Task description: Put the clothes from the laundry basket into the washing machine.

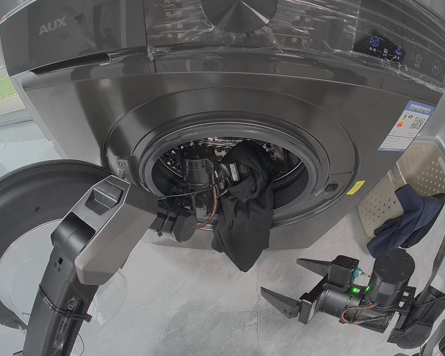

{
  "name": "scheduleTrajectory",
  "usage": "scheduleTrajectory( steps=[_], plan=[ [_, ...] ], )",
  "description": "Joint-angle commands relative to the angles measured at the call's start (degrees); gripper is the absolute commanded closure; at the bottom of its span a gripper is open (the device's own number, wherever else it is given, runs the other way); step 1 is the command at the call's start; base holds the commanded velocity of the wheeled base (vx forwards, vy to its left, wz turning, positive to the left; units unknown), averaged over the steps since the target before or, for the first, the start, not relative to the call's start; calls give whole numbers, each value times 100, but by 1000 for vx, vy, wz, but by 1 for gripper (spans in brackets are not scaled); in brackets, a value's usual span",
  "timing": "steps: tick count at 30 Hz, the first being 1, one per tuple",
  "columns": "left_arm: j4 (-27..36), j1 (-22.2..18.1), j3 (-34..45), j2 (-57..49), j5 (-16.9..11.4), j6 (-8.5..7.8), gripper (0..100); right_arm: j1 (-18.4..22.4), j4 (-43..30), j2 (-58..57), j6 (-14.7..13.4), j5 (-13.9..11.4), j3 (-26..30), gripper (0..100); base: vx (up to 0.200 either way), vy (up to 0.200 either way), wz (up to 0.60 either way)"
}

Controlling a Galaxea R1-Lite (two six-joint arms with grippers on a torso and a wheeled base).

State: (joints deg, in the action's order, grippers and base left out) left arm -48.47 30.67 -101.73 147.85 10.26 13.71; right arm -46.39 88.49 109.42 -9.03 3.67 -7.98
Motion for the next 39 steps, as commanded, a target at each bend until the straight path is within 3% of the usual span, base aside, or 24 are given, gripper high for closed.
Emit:
scheduleTrajectory(
  steps=[1, 6, 12, 17, 23, 24, 30, 34, 39],
  plan=[
    [57, 264, 1665, -1232, -218, -44, 0, -2, 1, 9, -2, 2, 7, 0, 0, 0, 0],
    [303, 431, 2298, -1628, -490, -53, 0, -28, 1, 9, -2, 2, -1, 0, 0, 0, 0],
    [294, 686, 2404, -1461, -824, -71, 0, -28, 1, 9, -2, 2, -1, 0, 0, 0, 0],
    [250, 712, 2219, -916, -886, -246, 0, -28, 1, 9, -2, 2, -1, 0, 0, 0, 0],
    [250, 510, 1797, -371, -877, -282, 0, -28, 1, 9, -2, 2, -10, 0, 0, 0, 0],
    [250, 510, 1797, -371, -877, -290, 100, -28, 1, 9, -2, 2, -19, 0, 0, 0, 0],
    [136, 343, 1182, -362, -789, -255, 100, -37, 1, 18, -11, 2, -19, 0, 0, 0, 0],
    [66, 150, 347, -388, -482, -79, 100, -46, 1, 18, -11, 2, -28, 0, 0, 0, 0],
    [4, 53, -453, -230, -438, 17, 100, -37, 1, 18, -11, 2, -28, 0, 0, 0, 0]
  ],
)
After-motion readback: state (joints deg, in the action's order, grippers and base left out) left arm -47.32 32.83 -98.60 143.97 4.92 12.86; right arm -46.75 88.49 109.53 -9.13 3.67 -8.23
